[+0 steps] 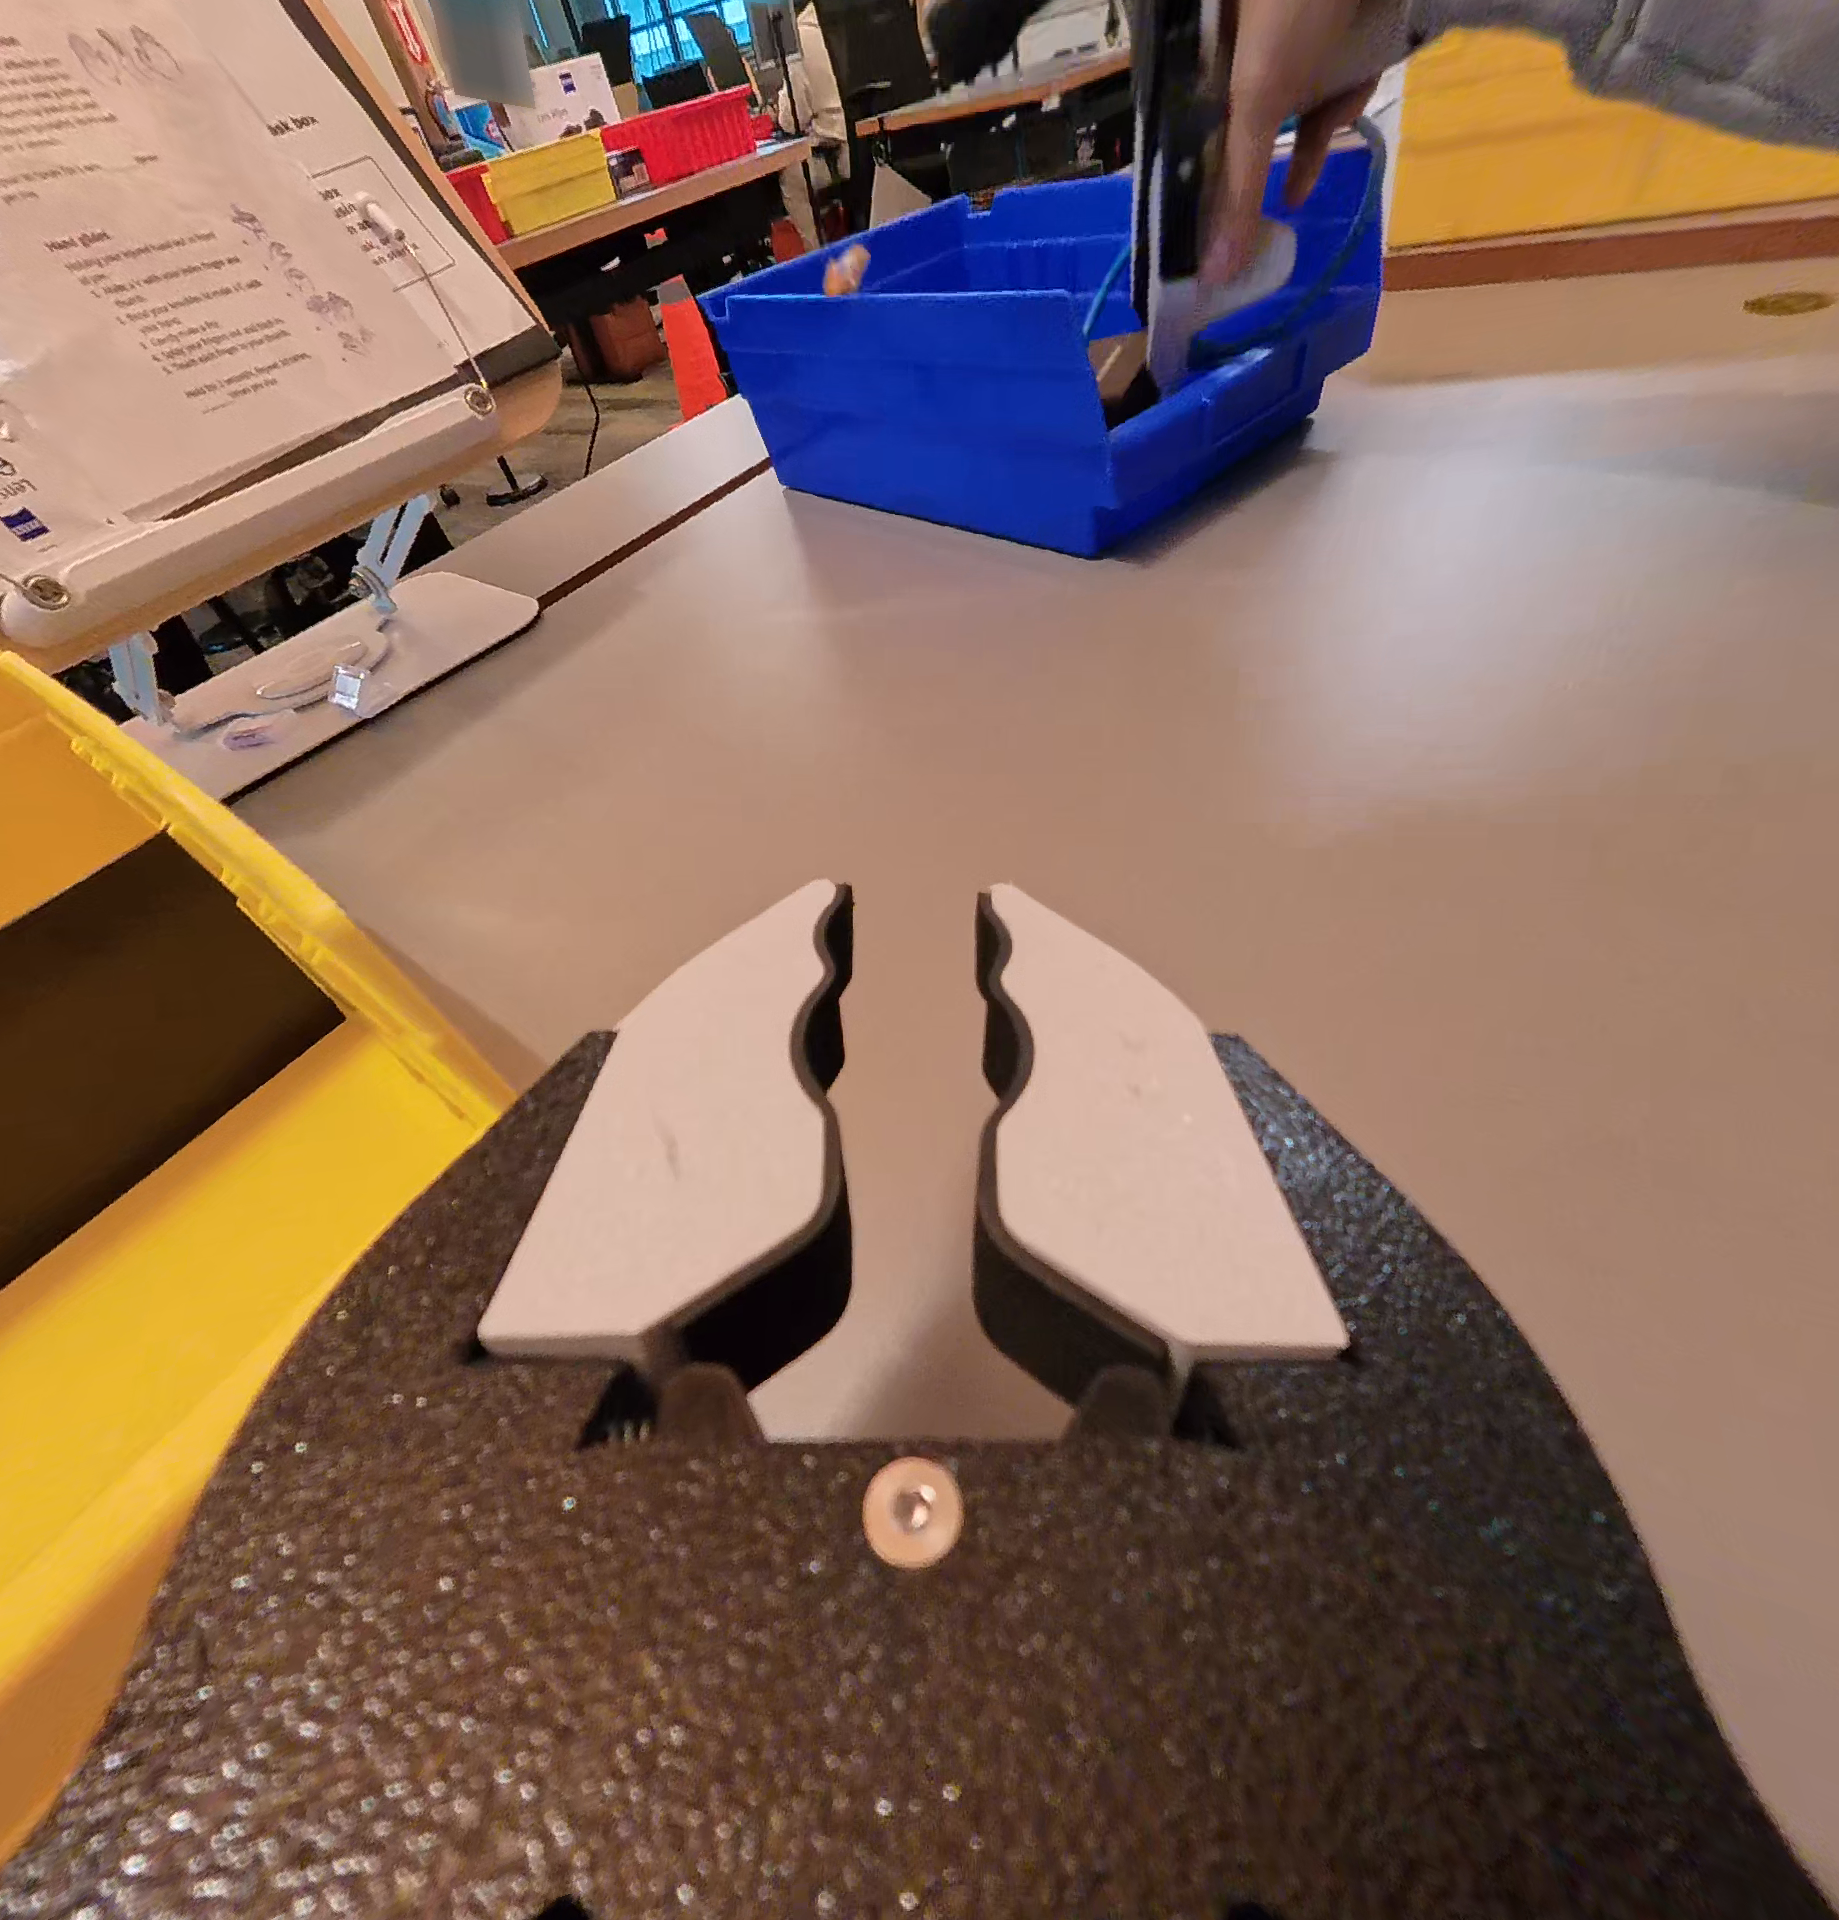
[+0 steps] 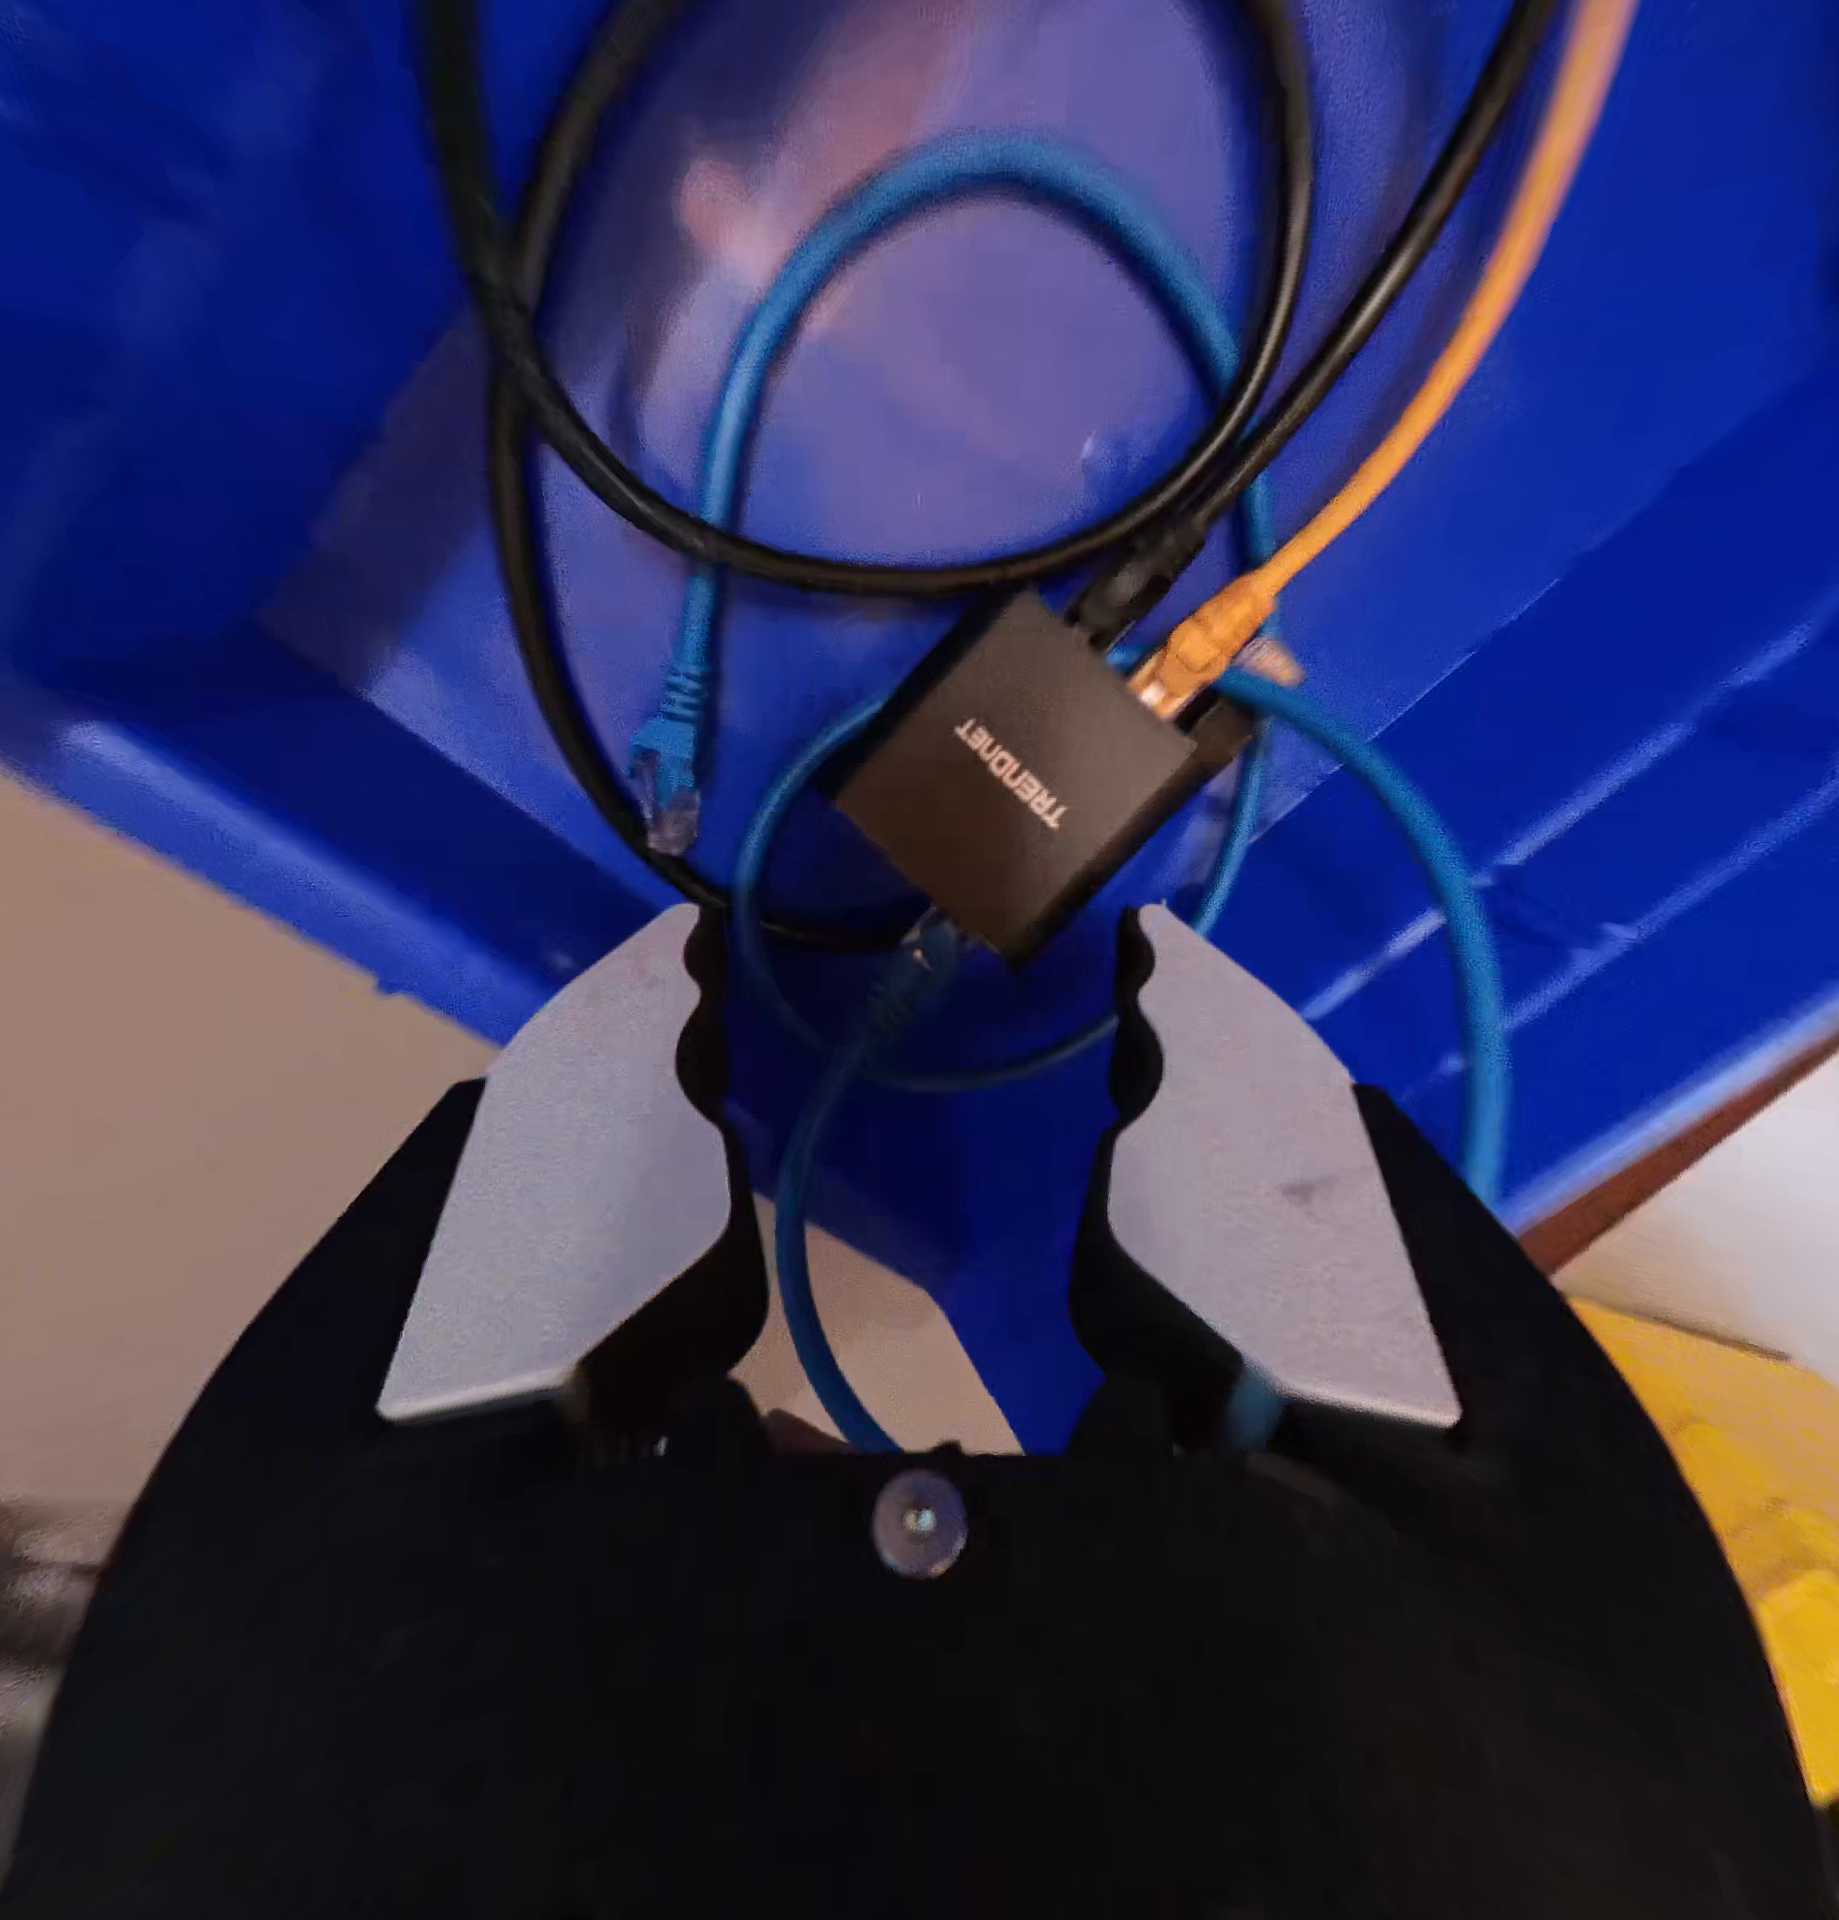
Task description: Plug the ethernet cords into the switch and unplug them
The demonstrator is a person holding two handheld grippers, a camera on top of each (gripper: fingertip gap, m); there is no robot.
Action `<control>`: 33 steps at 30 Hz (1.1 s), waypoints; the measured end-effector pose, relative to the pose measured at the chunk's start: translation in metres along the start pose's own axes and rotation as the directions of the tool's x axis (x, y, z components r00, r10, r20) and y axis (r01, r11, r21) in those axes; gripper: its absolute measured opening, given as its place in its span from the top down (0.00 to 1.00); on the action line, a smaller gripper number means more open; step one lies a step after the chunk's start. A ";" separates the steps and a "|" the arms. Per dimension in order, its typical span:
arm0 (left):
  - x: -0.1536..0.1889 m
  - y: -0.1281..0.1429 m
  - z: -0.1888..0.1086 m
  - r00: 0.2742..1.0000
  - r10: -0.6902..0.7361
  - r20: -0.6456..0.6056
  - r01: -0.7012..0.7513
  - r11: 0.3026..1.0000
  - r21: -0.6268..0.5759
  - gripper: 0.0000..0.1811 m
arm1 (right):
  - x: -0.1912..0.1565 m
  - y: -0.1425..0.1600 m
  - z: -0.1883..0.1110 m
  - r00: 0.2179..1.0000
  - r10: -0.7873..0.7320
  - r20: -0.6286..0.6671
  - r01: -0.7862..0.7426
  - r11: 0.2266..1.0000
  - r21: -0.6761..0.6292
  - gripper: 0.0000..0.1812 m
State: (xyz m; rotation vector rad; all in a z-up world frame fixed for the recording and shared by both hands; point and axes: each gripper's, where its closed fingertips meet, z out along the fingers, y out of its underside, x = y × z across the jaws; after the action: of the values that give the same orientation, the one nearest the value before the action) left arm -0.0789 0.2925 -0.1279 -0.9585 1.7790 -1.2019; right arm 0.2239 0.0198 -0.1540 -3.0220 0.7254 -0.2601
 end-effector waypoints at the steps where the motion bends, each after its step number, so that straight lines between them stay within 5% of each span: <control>1: 0.000 0.000 0.000 1.000 -0.002 0.000 0.002 1.000 0.003 0.88 | 0.001 -0.008 -0.015 1.000 -0.007 0.003 0.007 0.996 0.089 0.59; 5: 0.000 0.001 0.001 1.000 -0.015 -0.013 0.015 1.000 -0.008 0.88 | 0.014 -0.025 -0.091 1.000 -0.007 -0.026 0.018 0.884 0.467 0.60; 9: 0.001 0.002 0.002 1.000 0.007 -0.006 -0.007 1.000 -0.020 0.87 | 0.049 0.008 -0.146 0.968 0.213 -0.135 -0.053 0.695 0.717 0.62; 16: 0.006 -0.006 0.021 0.999 0.003 0.052 -0.002 1.000 -0.028 0.85 | 0.044 0.105 -0.112 0.895 0.423 -0.143 -0.135 0.563 0.816 0.64; 20: 0.022 -0.045 0.084 0.989 -0.145 0.040 0.145 0.989 0.012 0.80 | 0.020 0.109 -0.089 0.914 0.399 -0.078 -0.149 0.508 0.848 0.61; 23: 0.031 -0.074 0.149 0.991 -0.110 0.081 0.115 0.991 -0.065 0.76 | 0.014 0.096 -0.086 0.913 0.398 -0.085 -0.102 0.425 0.900 0.58; 25: 0.034 -0.094 0.191 0.990 -0.080 0.116 0.092 0.991 -0.096 0.68 | 0.014 0.094 -0.082 0.913 0.401 -0.082 -0.122 0.457 0.881 0.51; 29: 0.034 -0.107 0.261 0.975 -0.108 0.192 0.149 0.965 -0.214 0.49 | 0.026 0.102 -0.072 0.881 0.465 -0.091 -0.158 0.469 0.869 0.48; 33: 0.032 -0.101 0.305 0.962 -0.159 0.221 0.219 0.934 -0.283 0.50 | 0.035 0.112 -0.064 0.864 0.494 -0.099 -0.183 0.491 0.852 0.47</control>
State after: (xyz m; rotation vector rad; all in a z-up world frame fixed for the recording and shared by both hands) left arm 0.1962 0.1242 -0.1163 -1.4076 1.7743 -0.9211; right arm 0.1936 -0.0950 -0.0919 -1.8781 0.8806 -0.8427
